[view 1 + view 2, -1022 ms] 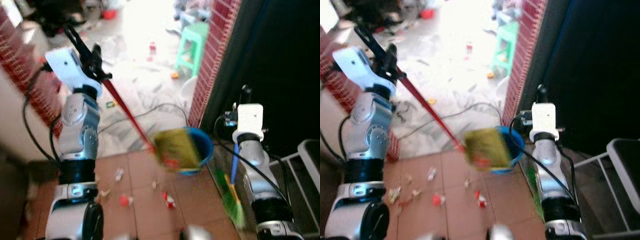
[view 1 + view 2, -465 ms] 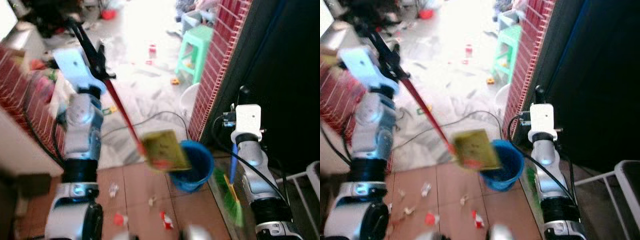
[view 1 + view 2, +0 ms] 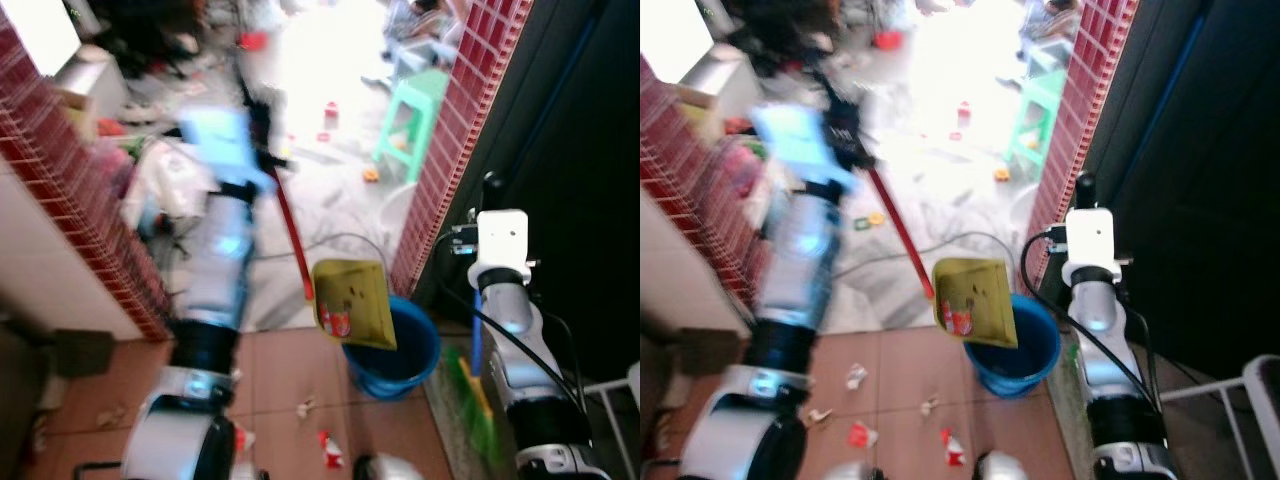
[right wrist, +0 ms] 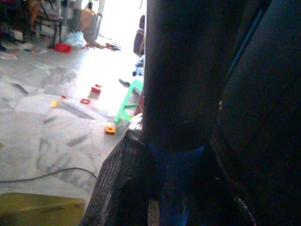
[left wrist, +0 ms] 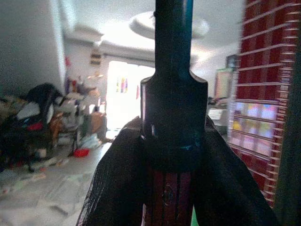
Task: Sweep floor
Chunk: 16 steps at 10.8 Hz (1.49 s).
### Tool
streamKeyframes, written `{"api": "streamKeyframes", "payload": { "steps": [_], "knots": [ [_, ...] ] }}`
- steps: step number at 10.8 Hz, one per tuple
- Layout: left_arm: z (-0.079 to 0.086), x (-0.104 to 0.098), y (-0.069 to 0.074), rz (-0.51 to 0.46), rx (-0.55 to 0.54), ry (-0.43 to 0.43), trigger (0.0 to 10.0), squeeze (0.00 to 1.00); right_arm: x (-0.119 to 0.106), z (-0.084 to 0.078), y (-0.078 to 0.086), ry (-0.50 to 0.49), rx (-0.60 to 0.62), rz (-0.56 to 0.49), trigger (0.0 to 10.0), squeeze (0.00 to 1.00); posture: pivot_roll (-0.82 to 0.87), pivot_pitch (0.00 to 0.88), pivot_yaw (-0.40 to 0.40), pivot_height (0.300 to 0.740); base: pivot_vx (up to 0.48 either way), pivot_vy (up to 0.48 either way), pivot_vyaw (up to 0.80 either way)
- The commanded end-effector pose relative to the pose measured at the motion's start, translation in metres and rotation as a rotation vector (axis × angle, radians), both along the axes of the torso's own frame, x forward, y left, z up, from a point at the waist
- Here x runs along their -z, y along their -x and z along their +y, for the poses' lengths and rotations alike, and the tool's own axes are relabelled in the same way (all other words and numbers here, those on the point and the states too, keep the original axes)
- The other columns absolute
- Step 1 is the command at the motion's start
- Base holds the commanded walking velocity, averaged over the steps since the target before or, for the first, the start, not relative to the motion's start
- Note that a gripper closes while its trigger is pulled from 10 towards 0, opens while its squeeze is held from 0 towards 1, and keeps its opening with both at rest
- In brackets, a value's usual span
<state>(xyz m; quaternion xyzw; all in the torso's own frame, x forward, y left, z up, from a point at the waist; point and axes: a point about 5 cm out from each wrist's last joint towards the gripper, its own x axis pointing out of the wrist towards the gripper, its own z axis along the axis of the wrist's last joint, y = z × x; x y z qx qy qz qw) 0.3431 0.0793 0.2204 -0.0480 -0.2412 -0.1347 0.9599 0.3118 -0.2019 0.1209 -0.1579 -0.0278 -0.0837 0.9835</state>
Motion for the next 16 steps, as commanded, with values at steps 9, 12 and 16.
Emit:
{"api": "streamKeyframes", "payload": {
  "steps": [9, 12, 16],
  "knots": [
    [-0.114, 0.001, 0.078, -0.394, 0.754, -0.490, 10.0, 0.00, -0.009, 0.000, -0.005, 0.016, 0.011, -0.037, 10.0, 0.00, -0.10, 0.000, 0.034, 0.740, 0.000, 0.000, 0.00],
    [-0.108, -0.010, 0.072, -0.436, 0.691, -0.488, 10.0, 0.00, -0.008, 0.002, -0.006, 0.017, 0.002, -0.032, 10.0, 0.00, -0.09, 0.000, 0.024, 0.740, 0.000, 0.000, 0.00],
    [-0.088, -0.037, 0.052, -0.448, 0.506, -0.363, 10.0, 0.00, -0.006, 0.003, -0.006, 0.011, 0.004, -0.025, 10.0, 0.00, -0.09, 0.000, 0.023, 0.740, 0.000, 0.000, 0.00]
  ]
}}
